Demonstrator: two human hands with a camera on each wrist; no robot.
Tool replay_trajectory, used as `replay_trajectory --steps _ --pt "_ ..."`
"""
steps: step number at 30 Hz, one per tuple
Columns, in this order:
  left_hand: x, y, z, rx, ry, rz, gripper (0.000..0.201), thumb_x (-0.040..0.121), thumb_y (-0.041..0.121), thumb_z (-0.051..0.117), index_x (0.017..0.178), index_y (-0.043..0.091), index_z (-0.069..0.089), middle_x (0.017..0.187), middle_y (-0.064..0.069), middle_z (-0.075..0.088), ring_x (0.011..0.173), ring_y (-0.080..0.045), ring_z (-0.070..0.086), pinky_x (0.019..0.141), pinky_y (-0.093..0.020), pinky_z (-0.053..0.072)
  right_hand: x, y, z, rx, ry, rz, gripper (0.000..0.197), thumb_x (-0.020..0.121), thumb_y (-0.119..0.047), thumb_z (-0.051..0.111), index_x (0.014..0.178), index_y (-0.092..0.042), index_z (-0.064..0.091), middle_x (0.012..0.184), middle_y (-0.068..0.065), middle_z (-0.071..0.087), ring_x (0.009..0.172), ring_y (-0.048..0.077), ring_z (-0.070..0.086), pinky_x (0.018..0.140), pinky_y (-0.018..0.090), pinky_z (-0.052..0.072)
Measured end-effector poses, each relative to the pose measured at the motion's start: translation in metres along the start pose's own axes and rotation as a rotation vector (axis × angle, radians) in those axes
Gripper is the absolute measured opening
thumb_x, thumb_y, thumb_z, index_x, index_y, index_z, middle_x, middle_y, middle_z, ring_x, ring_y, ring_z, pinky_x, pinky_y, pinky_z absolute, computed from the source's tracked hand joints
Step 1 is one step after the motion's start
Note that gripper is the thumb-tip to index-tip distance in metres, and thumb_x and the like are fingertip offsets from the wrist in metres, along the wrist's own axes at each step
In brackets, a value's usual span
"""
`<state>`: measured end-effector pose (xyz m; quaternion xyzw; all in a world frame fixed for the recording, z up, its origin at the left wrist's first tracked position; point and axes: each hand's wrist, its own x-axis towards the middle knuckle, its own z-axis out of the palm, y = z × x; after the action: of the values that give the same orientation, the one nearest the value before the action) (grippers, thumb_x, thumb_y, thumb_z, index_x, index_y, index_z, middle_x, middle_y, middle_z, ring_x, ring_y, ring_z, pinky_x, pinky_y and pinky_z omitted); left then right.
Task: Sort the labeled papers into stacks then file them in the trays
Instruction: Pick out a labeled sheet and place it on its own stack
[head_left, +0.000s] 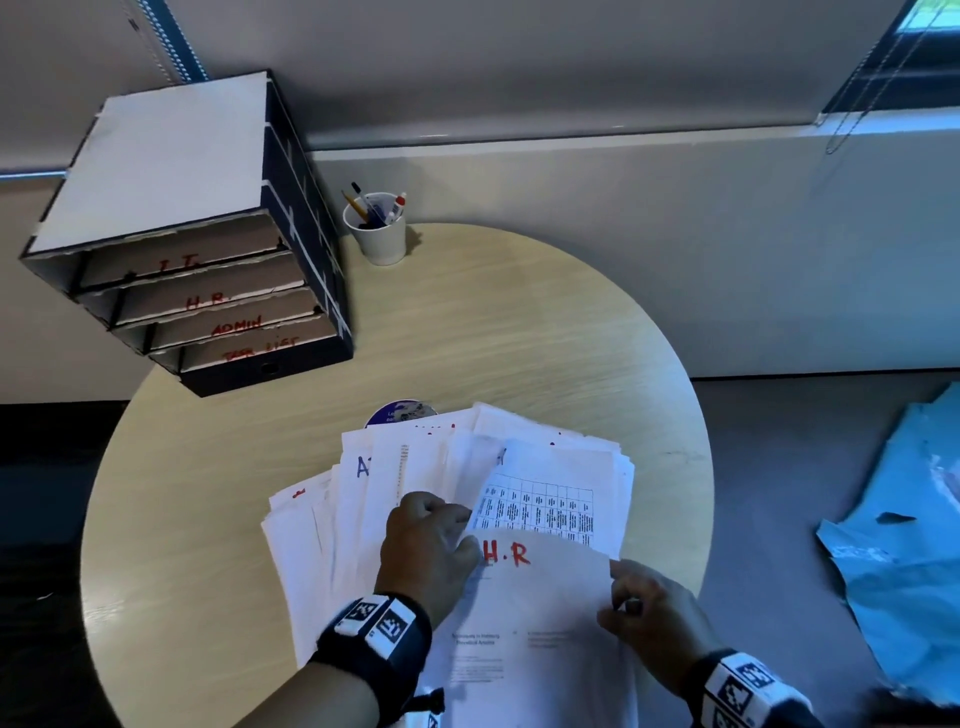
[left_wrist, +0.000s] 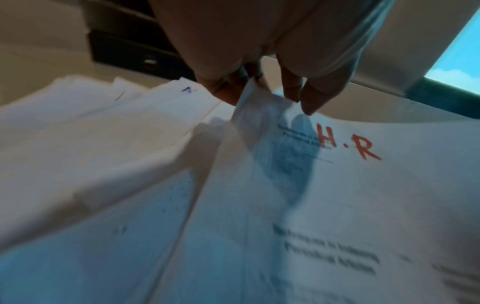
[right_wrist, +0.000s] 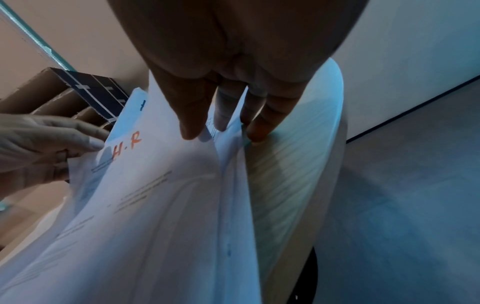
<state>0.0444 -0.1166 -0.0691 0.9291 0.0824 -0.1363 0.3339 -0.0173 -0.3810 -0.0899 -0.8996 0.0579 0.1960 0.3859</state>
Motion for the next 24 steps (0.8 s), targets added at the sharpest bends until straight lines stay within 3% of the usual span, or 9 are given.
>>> replay_trajectory --steps 2,4,7,11,13,14,18,21,24 --pt "0.005 0.003 -0.001 0.020 -0.038 0.023 0.031 0.088 0.035 0.069 0.117 0.026 0.069 0.108 0.009 0.046 0.108 -0.014 0.047 0.093 -0.027 0.050 0.002 0.006 0.000 0.017 -0.039 -0.003 0.027 0.069 -0.014 0.079 0.057 -0.030 0.060 0.087 -0.046 0.059 0.075 -0.013 0.058 0.068 0.009 0.044" --pt "0.013 0.009 -0.007 0.023 -0.081 0.049 0.010 0.091 0.033 0.064 0.095 0.025 0.069 0.092 0.006 0.051 0.093 -0.021 0.056 0.075 -0.025 0.049 0.003 0.009 0.003 0.071 -0.034 0.009 0.031 0.066 -0.017 0.080 0.052 -0.034 0.058 0.113 -0.034 0.062 0.084 -0.006 0.064 0.076 0.016 0.050" --pt "0.020 0.015 -0.005 -0.156 -0.138 0.007 0.029 0.096 0.027 0.060 0.070 0.015 0.058 0.064 0.006 0.054 0.063 -0.016 0.052 0.053 -0.024 0.037 0.002 0.024 -0.001 0.188 0.039 0.081 0.040 0.064 -0.010 0.082 0.046 -0.036 0.057 0.123 -0.024 0.060 0.089 -0.007 0.065 0.076 0.014 0.049" --pt "0.015 0.002 -0.015 -0.438 -0.157 -0.064 0.018 0.090 0.018 0.068 0.080 0.004 0.063 0.070 -0.006 0.065 0.067 -0.016 0.053 0.063 -0.028 0.043 -0.001 0.029 -0.011 0.587 0.218 0.152 0.032 0.049 -0.036 0.093 0.064 -0.020 0.070 0.106 -0.013 0.070 0.092 0.011 0.069 0.081 0.026 0.052" --pt "0.006 -0.011 -0.022 -0.545 -0.181 -0.153 0.013 0.091 0.010 0.067 0.081 0.003 0.063 0.082 -0.017 0.070 0.072 -0.019 0.059 0.067 -0.032 0.047 -0.001 0.026 -0.016 0.851 0.202 0.140 0.025 0.068 -0.008 0.081 0.070 0.005 0.060 0.090 -0.002 0.076 0.077 0.013 0.071 0.065 0.023 0.054" --pt "0.002 -0.018 -0.026 -0.595 -0.212 -0.198 0.011 0.092 0.008 0.066 0.082 0.003 0.064 0.084 -0.020 0.070 0.074 -0.022 0.060 0.069 -0.034 0.049 -0.003 0.020 -0.019 0.954 0.152 0.146 0.018 0.072 0.007 0.073 0.071 0.008 0.055 0.081 0.002 0.074 0.067 0.014 0.068 0.056 0.021 0.052" --pt "-0.016 -0.026 -0.031 -0.672 -0.334 -0.220 0.008 0.089 0.008 0.071 0.095 0.002 0.071 0.092 -0.016 0.075 0.084 -0.029 0.068 0.082 -0.043 0.059 -0.002 0.014 -0.016 1.094 0.089 0.164 0.029 0.057 0.007 0.075 0.075 0.006 0.052 0.072 0.005 0.069 0.061 0.014 0.062 0.052 0.018 0.047" --pt "-0.026 -0.022 -0.029 -0.539 -0.439 -0.061 0.016 0.084 0.003 0.076 0.090 0.017 0.080 0.094 -0.005 0.078 0.089 -0.018 0.072 0.079 -0.033 0.059 0.002 0.008 -0.004 0.981 0.151 0.195 0.023 0.066 0.004 0.078 0.071 -0.001 0.056 0.062 0.005 0.058 0.052 0.010 0.051 0.048 0.014 0.039" --pt "-0.020 -0.022 -0.019 -0.411 -0.445 -0.023 0.018 0.097 0.012 0.062 0.095 0.022 0.078 0.103 0.000 0.076 0.093 -0.017 0.071 0.088 -0.041 0.058 0.004 0.016 0.009 0.813 0.257 0.216 0.024 0.078 0.008 0.073 0.072 -0.012 0.061 0.061 0.004 0.051 0.055 0.015 0.042 0.051 0.021 0.036"
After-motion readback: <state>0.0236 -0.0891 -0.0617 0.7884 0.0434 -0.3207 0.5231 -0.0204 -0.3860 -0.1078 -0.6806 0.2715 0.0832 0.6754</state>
